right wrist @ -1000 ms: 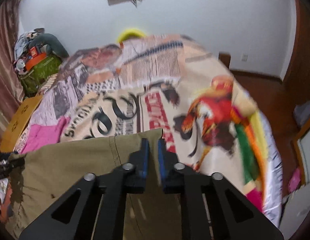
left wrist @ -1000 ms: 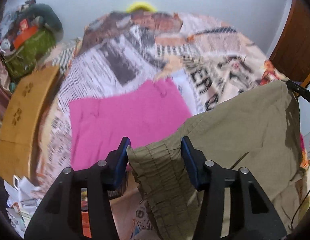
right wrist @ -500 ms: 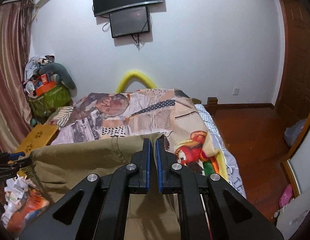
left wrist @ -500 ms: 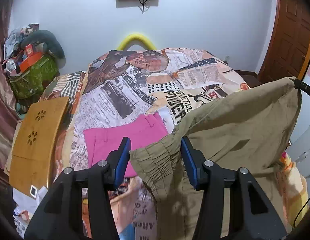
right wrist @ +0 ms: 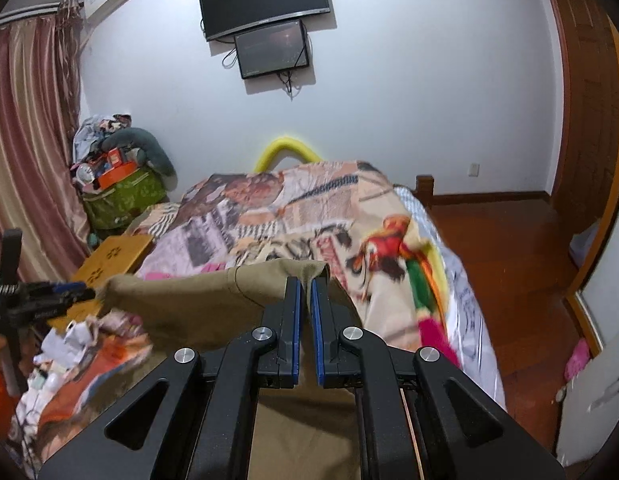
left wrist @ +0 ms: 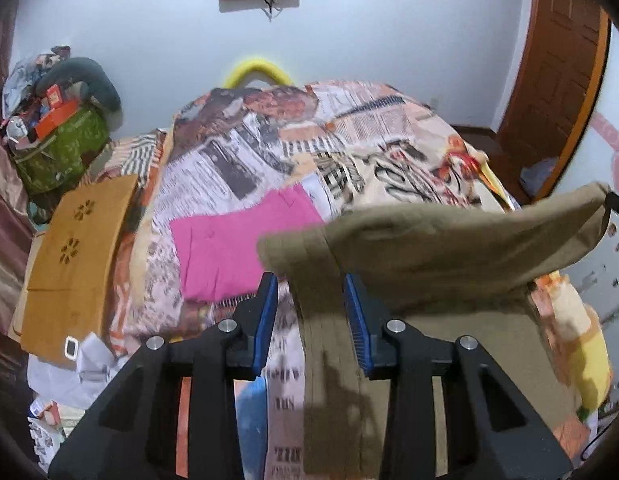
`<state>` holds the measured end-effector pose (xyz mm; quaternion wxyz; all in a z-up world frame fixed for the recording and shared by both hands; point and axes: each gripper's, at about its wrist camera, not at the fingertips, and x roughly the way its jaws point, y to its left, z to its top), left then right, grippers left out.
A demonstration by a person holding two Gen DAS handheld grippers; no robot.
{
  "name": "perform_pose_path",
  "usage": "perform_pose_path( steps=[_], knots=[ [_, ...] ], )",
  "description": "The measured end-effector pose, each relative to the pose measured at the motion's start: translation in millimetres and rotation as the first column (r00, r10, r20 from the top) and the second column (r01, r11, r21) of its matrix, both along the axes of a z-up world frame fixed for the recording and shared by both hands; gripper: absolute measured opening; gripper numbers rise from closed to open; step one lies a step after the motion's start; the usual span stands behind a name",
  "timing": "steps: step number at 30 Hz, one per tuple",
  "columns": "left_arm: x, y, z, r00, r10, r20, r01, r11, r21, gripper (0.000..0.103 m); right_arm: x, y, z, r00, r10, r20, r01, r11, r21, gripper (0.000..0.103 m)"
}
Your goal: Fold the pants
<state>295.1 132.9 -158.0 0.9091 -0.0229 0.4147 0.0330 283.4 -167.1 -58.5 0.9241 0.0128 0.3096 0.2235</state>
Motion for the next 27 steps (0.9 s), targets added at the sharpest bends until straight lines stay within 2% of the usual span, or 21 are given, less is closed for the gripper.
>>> perform_pose_path(
  steps=[2,6,10,13,15,16,18,20,22,23,27],
  knots=[
    [-11.4,-2.2,-5.0,1.0,-0.002,-0.012,0.002,1.0,0.022,0.036,-17.2,-2.6,-8.1,1.0,-0.005,-0.015,0.005,1.0,0.002,0.003],
    [-29.2,0.7,-13.7,0.999,-0.002,-0.035,0.002,1.0,0.003,0.036,-45.6,-13.3,-23.1,0.999,-0.013,-0.049,0.014,1.0,0.021,0.003],
    [-37.1,5.3,-18.6,0.998,0.018,-0.055,-0.018,1.0,-0.008,0.04,-57.6,-17.0,-37.4,0.996,-0.019,-0.091,0.017,1.0,-0.026,0.003],
    [-37.0,9.4,-19.8,0.998,0.041,-0.057,-0.042,0.999,-0.02,0.055,-51.7,-20.0,-45.1,0.99,-0.022,-0.143,0.018,0.999,-0.028,0.003],
    [-33.9,11.4,-18.5,0.997,0.053,-0.047,-0.054,0.998,-0.024,0.071,-54.5,-20.5,-49.0,0.989,-0.031,-0.144,0.026,0.999,-0.037,0.004],
    [-30.5,11.8,-17.2,0.997,0.06,-0.042,-0.061,0.998,-0.023,0.074,-49.2,-18.6,-51.4,0.988,-0.034,-0.152,0.028,0.999,-0.042,0.004],
    [-23.5,12.2,-14.6,0.997,0.069,-0.033,-0.069,0.997,-0.021,0.08,-48.4,-18.2,-56.7,0.985,-0.034,-0.172,0.028,0.999,-0.042,0.011],
    [-12.4,12.1,-12.2,0.997,0.072,-0.034,-0.073,0.997,-0.023,0.084,-46.9,-15.9,-62.4,0.983,-0.038,-0.179,0.031,0.999,-0.04,0.036],
    [0.9,11.9,-9.9,0.997,0.076,-0.033,-0.077,0.997,-0.031,0.089,-45.4,-14.1,-66.1,0.985,-0.039,-0.168,0.032,0.999,-0.044,0.052],
    [10.8,11.1,-9.6,0.997,0.077,-0.031,-0.078,0.996,-0.036,0.092,-43.5,-13.1,-67.9,0.985,-0.039,-0.168,0.031,0.998,-0.045,0.057],
    [46.8,11.4,-17.6,0.995,0.087,-0.058,-0.091,0.994,-0.067,0.096,-34.1,-9.8,-76.3,0.981,-0.034,-0.189,0.027,0.999,-0.041,0.062]
  ],
)
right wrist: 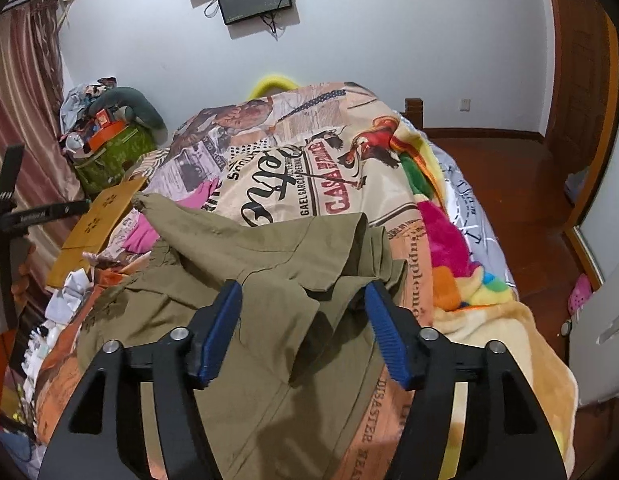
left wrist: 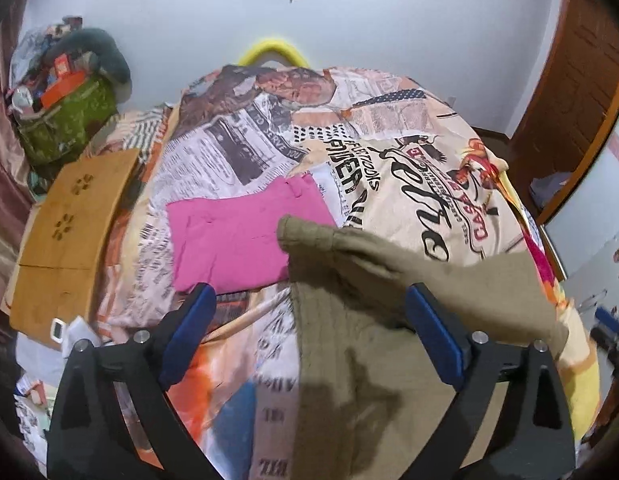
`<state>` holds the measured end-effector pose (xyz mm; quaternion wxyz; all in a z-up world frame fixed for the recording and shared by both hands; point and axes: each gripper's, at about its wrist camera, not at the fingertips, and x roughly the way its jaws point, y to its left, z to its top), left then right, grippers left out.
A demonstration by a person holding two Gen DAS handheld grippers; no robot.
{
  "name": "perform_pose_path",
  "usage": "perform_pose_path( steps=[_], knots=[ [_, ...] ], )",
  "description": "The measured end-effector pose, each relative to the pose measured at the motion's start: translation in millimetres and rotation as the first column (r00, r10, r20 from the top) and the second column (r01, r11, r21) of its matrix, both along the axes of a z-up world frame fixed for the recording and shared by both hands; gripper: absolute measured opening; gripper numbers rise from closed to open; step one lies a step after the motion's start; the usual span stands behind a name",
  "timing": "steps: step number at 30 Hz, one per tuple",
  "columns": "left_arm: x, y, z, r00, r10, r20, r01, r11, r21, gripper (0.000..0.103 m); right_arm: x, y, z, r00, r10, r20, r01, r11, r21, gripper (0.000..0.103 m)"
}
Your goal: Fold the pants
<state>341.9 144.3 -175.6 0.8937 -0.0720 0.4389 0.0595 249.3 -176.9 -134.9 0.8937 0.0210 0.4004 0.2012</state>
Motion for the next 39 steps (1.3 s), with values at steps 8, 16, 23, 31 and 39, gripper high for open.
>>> perform_pose_path(
  steps=[8,16,23,31,39],
  knots=[
    [57.5,-9.4,-32.3,0.995,0.033,-0.091,-0.045,0.991,-0.127,0.096,16.8,5.8,-26.2,0.998,0.016,-0.061,-0.016,1.0,0.001,0.062],
    [81.8,-24.4,-67.3,0.983,0.01,-0.183,-0.041,0.985,-0.17,0.096,20.5,5.9,-38.4,0.993,0.048,-0.108,-0.043,0.998,0.054,0.062],
    [83.2,-28.5,-77.7,0.979,-0.018,-0.205,-0.02,0.983,-0.181,0.071,22.4,14.4,-46.9,0.985,0.092,-0.143,-0.077,0.991,0.109,0.059],
    [69.4,-44.2,-70.4,0.978,-0.076,-0.195,0.056,0.993,-0.103,0.025,22.5,16.9,-43.2,0.988,0.097,-0.121,-0.077,0.985,0.155,0.01],
    [28.7,-64.9,-25.4,0.988,-0.129,-0.089,0.127,0.992,-0.023,0.018,14.0,6.6,-3.9,0.997,0.054,0.047,-0.059,0.993,0.106,0.005]
  ],
)
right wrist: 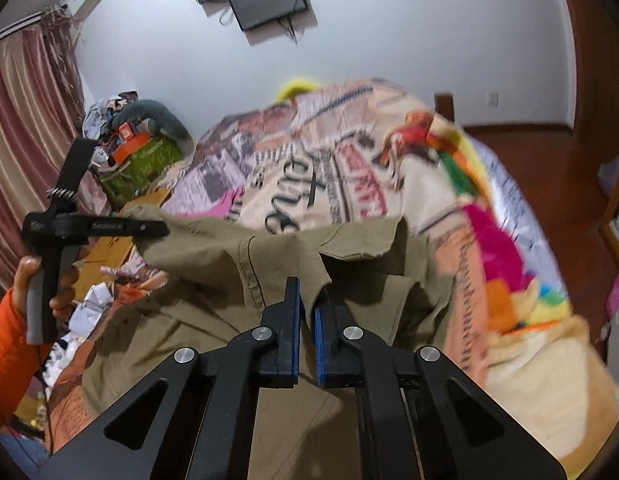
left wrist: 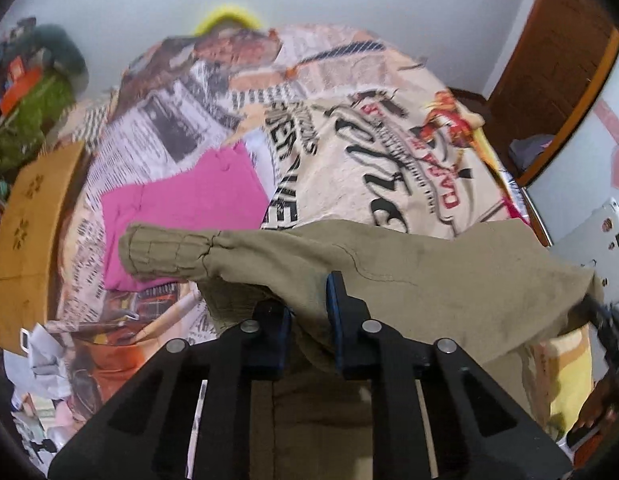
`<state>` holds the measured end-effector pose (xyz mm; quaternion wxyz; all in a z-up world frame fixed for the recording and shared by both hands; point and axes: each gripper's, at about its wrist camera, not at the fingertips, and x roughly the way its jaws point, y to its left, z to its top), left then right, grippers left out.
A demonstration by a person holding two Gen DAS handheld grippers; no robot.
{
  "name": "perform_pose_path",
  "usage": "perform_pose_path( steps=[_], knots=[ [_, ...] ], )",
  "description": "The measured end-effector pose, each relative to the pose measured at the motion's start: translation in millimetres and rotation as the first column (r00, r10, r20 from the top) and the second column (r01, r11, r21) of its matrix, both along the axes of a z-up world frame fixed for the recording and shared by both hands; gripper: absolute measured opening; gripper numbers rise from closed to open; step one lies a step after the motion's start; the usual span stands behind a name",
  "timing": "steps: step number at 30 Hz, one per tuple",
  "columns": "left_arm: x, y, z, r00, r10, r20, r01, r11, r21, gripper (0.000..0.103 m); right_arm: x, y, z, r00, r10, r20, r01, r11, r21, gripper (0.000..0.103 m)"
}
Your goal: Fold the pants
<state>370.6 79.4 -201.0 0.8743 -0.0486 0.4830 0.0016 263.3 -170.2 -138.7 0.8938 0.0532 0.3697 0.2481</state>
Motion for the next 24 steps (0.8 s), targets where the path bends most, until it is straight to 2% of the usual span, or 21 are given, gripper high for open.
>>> perform_pose_path(
  steps=[5,10,17,20,24],
  knots=[
    [-37.2,-14.4,22.3,0.999,-0.033,0.044,0.033,0.999,0.006,0.018,-16.6,-8.9,26.4,0.997,0.009,0.073,-0.006,0.999,-0.039,0.005],
    [-73.7,-27.2,24.9,0.997,-0.063,0.046,0.062,0.998,0.009,0.018,-38.3,-16.3,35.9,0.995,0.015,0.102,-0.008,0.997,-0.076,0.005],
    [-116.2,-38.3,-0.7,0.994,-0.104,-0.043,0.104,0.995,0.008,0.022,-64.9,-27.6,16.1,1.0,0.009,0.03,-0.005,0.994,-0.113,0.005],
    [-133.3,-36.3,-4.5,0.993,-0.108,-0.056,0.108,0.994,-0.001,0.029,-76.1,-31.2,3.7,1.0,0.006,-0.011,-0.007,0.992,-0.125,0.005],
    [-152.9,-29.5,-2.0,0.993,-0.109,-0.051,0.108,0.994,-0.017,0.045,-86.4,-34.8,-12.9,0.997,-0.007,-0.082,-0.004,0.991,-0.135,0.005]
  ],
)
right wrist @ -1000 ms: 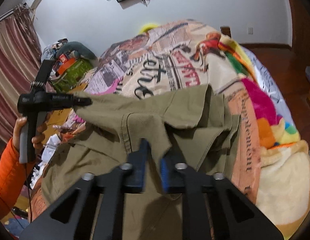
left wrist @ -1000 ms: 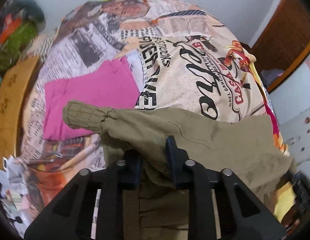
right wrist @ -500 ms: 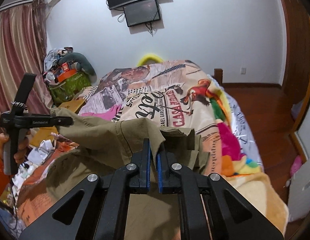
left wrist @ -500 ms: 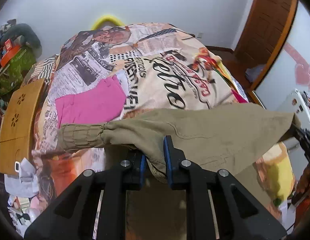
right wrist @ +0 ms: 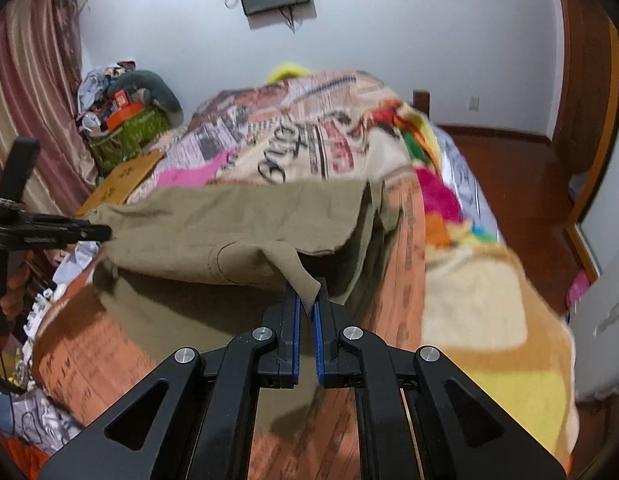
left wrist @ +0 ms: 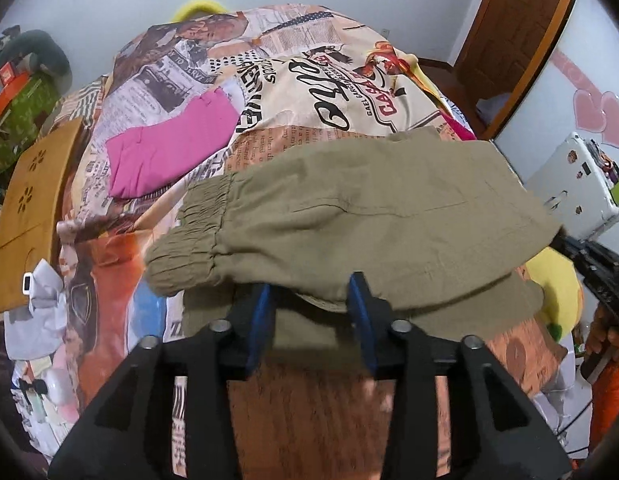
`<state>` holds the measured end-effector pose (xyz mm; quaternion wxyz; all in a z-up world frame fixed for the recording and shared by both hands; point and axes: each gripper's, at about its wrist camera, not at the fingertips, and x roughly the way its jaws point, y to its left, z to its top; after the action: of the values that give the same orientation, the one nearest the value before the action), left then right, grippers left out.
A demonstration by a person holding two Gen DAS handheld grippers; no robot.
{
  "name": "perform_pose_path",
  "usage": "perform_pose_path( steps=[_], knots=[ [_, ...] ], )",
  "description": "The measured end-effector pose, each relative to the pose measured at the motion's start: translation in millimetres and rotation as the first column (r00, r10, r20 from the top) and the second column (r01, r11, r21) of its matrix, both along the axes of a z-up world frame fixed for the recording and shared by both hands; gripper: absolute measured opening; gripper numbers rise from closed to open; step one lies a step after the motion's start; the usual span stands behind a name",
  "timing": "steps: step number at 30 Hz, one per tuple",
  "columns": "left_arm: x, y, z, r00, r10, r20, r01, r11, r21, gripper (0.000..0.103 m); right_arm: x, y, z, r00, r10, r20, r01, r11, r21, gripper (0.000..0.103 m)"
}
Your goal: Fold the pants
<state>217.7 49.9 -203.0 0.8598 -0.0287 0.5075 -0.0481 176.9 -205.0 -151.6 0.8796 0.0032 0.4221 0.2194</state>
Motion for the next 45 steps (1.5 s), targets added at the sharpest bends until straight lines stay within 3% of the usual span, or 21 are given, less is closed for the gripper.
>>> perform_pose_path(
  steps=[5,10,12,14,17,18,26,31,34,36,38,43,45],
  knots=[
    [-18.5,12.1,14.6,0.998,0.028,0.06,-0.03,0.999,0.029,0.062,-9.7,-7.3,-11.2,0.998,-0.033,-0.053,0.032,0.999,-0.018,0.006],
    [-21.7,36.0,35.4,0.985,0.095,0.147,-0.104,0.993,0.052,0.081,-16.2,-15.2,-2.9,0.996,-0.071,-0.054,0.07,0.997,-0.027,0.006],
    [-17.7,49.0,40.8,0.977,0.131,0.168,-0.142,0.988,0.059,0.084,-17.1,-19.0,2.3,0.995,-0.091,-0.048,0.091,0.996,-0.018,0.01],
    [-11.3,61.1,41.7,0.973,0.157,0.168,-0.168,0.984,0.052,0.087,-17.1,-20.9,6.0,0.994,-0.106,-0.041,0.106,0.994,-0.008,0.023],
    [-0.6,74.4,32.9,0.972,0.185,0.148,-0.196,0.979,0.058,0.089,-15.9,-20.8,8.6,0.992,-0.123,-0.031,0.124,0.992,0.005,0.046],
    [3.3,77.2,28.1,0.973,0.188,0.132,-0.197,0.979,0.058,0.089,-14.6,-20.2,7.9,0.992,-0.125,-0.031,0.125,0.992,0.006,0.048],
    [25.3,90.4,-37.6,0.977,0.203,-0.061,-0.205,0.978,-0.032,0.089,-5.4,-6.2,-17.8,0.987,-0.102,-0.125,0.106,0.994,0.025,0.049],
    [23.6,88.9,-51.9,0.978,0.19,-0.086,-0.197,0.977,-0.078,0.089,-2.9,0.6,-30.4,0.982,-0.084,-0.171,0.093,0.995,0.046,0.049],
    [22.1,86.8,-48.9,0.984,0.164,-0.075,-0.171,0.981,-0.093,0.083,-4.3,6.4,-34.5,0.98,-0.066,-0.189,0.078,0.995,0.055,0.047],
    [21.0,84.2,-47.6,0.988,0.138,-0.076,-0.146,0.983,-0.108,0.068,-4.8,10.8,-37.8,0.978,-0.064,-0.196,0.07,0.997,0.028,0.047],
    [20.7,79.8,-46.3,0.991,0.113,-0.076,-0.122,0.985,-0.123,0.056,-6.1,12.6,-43.2,0.975,-0.06,-0.213,0.065,0.998,0.019,0.035],
    [19.2,73.2,-41.9,0.992,0.12,-0.047,-0.123,0.99,-0.069,0.048,-11.7,12.6,-45.0,0.974,-0.067,-0.214,0.079,0.996,0.048,0.021],
    [18.0,73.3,-37.2,0.99,0.134,-0.033,-0.136,0.989,-0.049,0.029,-16.6,17.3,-41.7,0.981,-0.065,-0.184,0.073,0.997,0.035,0.015]
  ],
)
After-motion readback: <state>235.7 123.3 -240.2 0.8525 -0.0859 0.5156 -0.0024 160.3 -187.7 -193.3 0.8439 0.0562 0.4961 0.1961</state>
